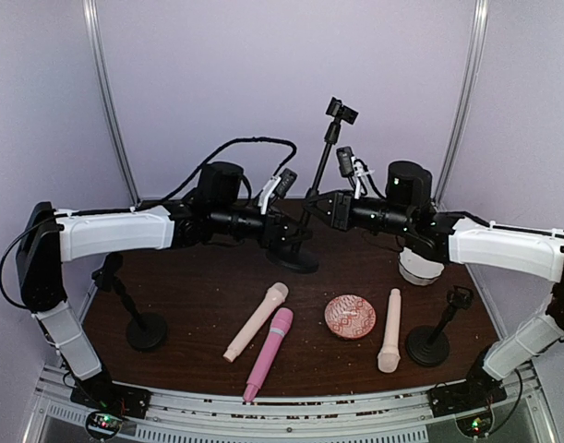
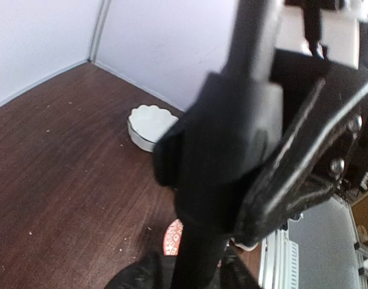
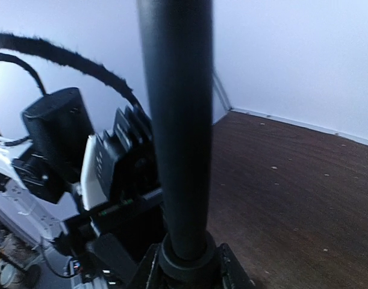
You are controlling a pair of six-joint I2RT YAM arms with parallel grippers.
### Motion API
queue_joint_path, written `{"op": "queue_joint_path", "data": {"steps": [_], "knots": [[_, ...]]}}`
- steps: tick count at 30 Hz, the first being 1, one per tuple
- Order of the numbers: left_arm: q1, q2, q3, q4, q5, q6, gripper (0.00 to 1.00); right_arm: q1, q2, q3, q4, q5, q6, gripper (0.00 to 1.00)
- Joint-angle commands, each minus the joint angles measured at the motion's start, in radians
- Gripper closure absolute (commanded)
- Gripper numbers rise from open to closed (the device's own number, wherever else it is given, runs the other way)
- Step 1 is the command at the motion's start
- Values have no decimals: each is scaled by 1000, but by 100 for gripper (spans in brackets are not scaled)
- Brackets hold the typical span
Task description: Attach the microphones to the stand
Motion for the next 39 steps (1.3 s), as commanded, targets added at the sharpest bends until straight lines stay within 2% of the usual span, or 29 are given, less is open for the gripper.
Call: {"op": "queue_joint_path", "data": {"steps": [1,4,6,11,18,25,29,32,37,39], "knots": [[11,-55,46,-61,-261,7,48,11,-41,-8,-91,204,-159,100],[12,-102,20,-57,-343,42,29,7,-27,-46,-6,237,-162,100],[11,-120,14,-57,-371,72,25,9,-2,-64,56,264,-166,100],[12,-139,10,-77,-450,106,25,15,81,-97,199,366,-212,100],[10,-130,14,-68,-395,101,28,55,200,-135,433,570,-389,100],[12,-125,13,-53,-334,99,28,57,343,-20,394,663,-496,100],[12,-131,11,-52,-333,99,29,55,400,24,362,689,-501,100],[11,-133,13,-52,-330,99,29,55,412,52,319,694,-496,92],[11,-136,16,-57,-328,100,29,43,422,87,255,715,-469,60],[11,-135,16,-58,-328,100,29,35,417,85,241,719,-451,53]]}}
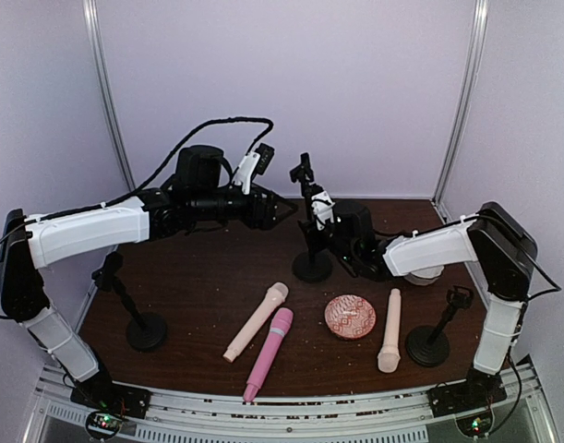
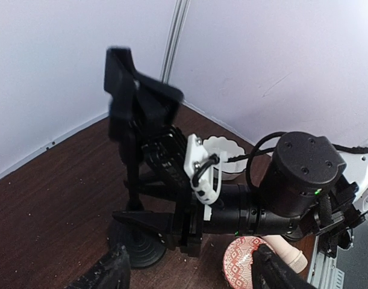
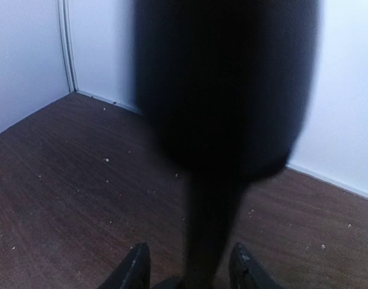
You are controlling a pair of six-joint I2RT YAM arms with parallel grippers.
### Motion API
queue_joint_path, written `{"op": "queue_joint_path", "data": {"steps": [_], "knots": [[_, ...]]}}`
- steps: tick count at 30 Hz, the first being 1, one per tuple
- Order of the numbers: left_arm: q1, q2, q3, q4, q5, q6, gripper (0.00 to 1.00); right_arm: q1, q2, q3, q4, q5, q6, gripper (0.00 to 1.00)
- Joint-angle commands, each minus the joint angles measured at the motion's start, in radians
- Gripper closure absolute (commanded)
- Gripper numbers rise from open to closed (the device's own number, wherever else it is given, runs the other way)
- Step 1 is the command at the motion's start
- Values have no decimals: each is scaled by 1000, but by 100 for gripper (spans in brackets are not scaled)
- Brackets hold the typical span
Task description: Attach the microphones to the stand
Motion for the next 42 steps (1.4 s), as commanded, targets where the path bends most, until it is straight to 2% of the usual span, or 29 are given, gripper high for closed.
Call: {"op": "queue_joint_path", "data": {"steps": [1,10,14,19,23,28,31,34,38,42], "knots": [[2,-9,4,37,16,12,29,-19,-16,36,3,41,27,52],[2,-2,2,30,-4,14,29,-30,-106,-68,-41,7,61,44],[2,16,7,-2,-82,-1,29,-23,-166,-143,-42,-100,58,37],[2,78,90,-144,-211,-4,30,2,-288,-268,-37,-100,55,33],[2,92,92,-163,-253,20,30,16,-350,-296,-112,-151,94,31],[2,85,71,-183,-288,-1,29,94,-470,-342,-213,-122,83,32],[2,71,69,-277,-265,-14,31,124,-548,-364,-276,-119,112,33],[-11,26,48,-394,-213,-40,43,140,-635,-406,-301,-150,153,33],[-93,-61,-30,-504,-271,-57,42,149,-708,-474,-296,-172,182,34],[-148,-71,-77,-653,-275,-99,39,152,-765,-523,-302,-200,212,34]]}}
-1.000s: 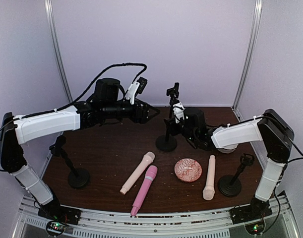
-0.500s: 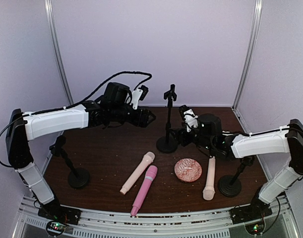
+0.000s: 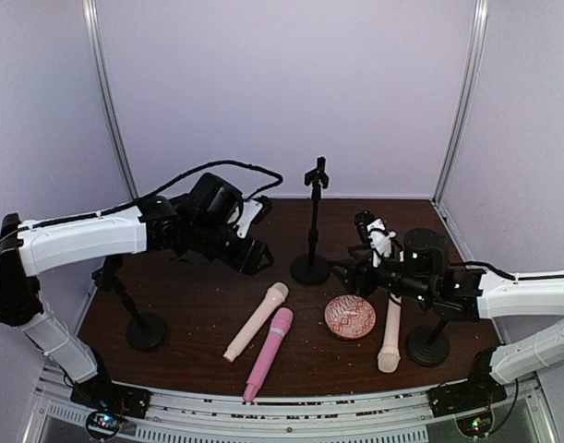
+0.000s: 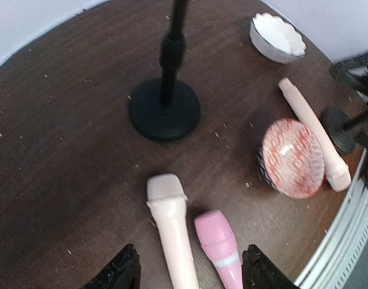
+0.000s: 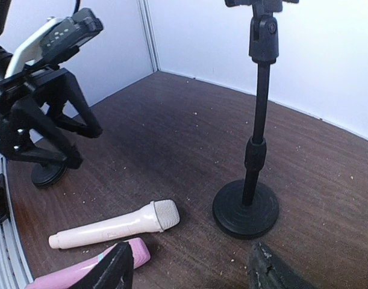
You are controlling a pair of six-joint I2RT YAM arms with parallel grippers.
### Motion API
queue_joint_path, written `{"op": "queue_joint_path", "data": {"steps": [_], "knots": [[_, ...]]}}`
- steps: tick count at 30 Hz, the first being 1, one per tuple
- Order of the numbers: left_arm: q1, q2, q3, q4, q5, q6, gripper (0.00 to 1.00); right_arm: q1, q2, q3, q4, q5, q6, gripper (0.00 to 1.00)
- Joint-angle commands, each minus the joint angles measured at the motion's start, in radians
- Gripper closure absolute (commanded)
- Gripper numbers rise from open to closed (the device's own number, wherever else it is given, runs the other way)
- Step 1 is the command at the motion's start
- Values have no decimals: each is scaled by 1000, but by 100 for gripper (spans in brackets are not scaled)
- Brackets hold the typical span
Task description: Attach the microphones to the stand
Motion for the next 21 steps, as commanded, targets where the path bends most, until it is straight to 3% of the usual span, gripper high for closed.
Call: {"op": "queue_joint_path", "data": {"steps": [1,6,12,21], "knots": [[-58,-29,-59,-177,-12,-53,39,8,-58,-55,-31,-48,58,35],[-71,20,-90,-212,-10,-67,35,10,-101,-97,-39,-69,73,35],[-71,169,24,-314,4,-10,36,10,-162,-145,-21,-71,101,35],[-69,247,52,-329,25,-2,36,10,-197,-161,7,-91,118,35]]}}
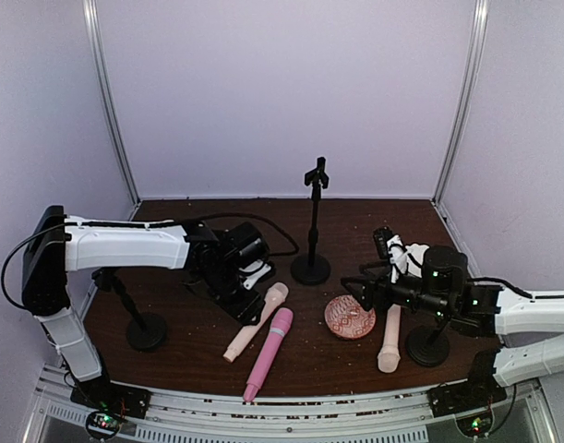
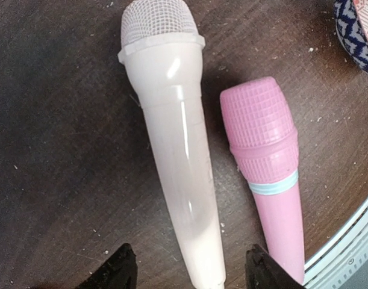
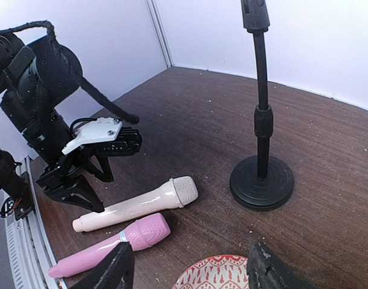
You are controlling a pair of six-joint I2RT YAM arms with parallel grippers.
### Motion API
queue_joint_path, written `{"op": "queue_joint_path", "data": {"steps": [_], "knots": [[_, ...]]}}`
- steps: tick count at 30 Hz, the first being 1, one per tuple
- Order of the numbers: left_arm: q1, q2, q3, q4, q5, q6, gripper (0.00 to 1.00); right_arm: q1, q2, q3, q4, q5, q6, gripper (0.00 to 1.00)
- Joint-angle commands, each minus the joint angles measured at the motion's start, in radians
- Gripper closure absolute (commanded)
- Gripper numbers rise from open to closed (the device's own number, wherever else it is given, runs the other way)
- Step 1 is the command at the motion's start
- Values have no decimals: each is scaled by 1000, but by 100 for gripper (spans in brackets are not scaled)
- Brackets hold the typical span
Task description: Attach the microphones to the stand
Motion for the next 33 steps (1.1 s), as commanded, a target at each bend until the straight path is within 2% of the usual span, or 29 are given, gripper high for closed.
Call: {"op": "queue_joint_path", "data": {"steps": [1,9,17,19,22,25,33], "knots": [[5,66,68,-19,25,25,36,5,-24,-9,33,-31,21,35],[15,180,119,-75,24,36,46,5,-115,-42,11,-18,19,35],[25,245,125,-20,-7,18,39,5,-137,-72,27,8,15,36],[26,260,122,-10,-45,14,40,5,-135,-77,36,2,19,36],[29,259,92,24,-61,11,48,5,-127,-98,67,5,24,37],[29,230,44,44,-67,8,62,5,-114,-89,59,9,23,38],[28,-69,-89,91,-151,15,86,16,-71,-25,66,5,27,43]]}}
